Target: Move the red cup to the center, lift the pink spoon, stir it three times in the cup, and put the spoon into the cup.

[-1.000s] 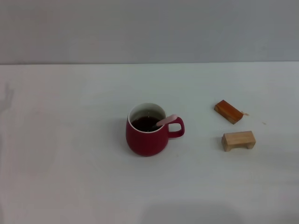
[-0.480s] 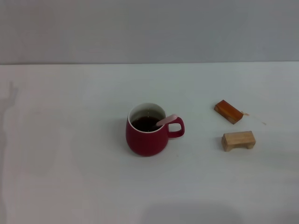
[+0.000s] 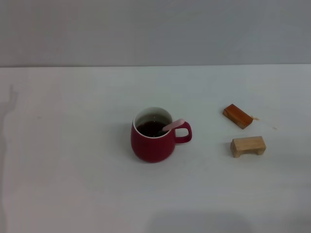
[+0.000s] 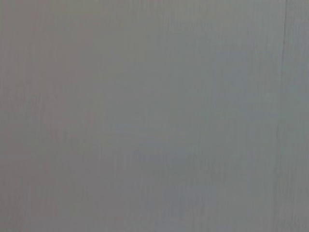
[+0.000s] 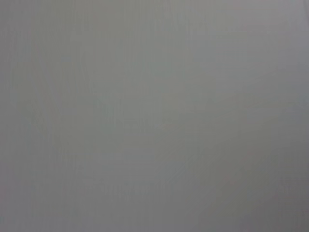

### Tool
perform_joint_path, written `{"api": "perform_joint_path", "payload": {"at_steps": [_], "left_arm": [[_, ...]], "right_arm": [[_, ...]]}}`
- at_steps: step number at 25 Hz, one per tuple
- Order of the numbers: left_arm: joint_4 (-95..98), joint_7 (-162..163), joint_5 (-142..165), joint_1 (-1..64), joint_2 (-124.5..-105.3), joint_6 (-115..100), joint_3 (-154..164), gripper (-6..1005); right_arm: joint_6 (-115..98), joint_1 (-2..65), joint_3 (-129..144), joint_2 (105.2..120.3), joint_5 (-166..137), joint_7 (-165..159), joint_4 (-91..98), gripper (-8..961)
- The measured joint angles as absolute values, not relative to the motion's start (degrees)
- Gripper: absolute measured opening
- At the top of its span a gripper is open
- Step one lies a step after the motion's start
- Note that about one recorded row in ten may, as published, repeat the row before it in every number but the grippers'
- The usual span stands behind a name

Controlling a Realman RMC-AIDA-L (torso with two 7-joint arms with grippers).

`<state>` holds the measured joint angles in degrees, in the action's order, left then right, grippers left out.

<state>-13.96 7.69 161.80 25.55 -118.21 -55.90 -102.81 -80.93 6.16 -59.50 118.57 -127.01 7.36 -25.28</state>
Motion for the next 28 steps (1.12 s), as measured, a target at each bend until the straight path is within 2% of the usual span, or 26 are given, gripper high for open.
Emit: {"api": "perform_joint_path", "payload": {"at_steps": [6,11,17,28], "left_arm": [[-14.16,7.68,161.79,25.4,-118.21,-55.9,-102.83,846],[-14.16,7.61,161.8,25.47,-118.22,-55.9,-102.83,846],[-14.09,7.58,161.81,25.62,-118.21,-55.9,-102.83,846],[-13.8,7.55,161.81,25.67,-118.19,-55.68,-102.82,846]], "right_arm": [[-81.63,6.77,-59.77,118.63,-127.15,7.04,-24.83,304],[-82.25,6.8,-60.25,118.74,-126.86,7.01,-24.81,493],[-82.36,7.27,-60.9,118.88,-126.75,6.97,-24.11,568],[-82.6,7.56,-61.19,118.92,-126.18,6.94,-24.0,567]]}}
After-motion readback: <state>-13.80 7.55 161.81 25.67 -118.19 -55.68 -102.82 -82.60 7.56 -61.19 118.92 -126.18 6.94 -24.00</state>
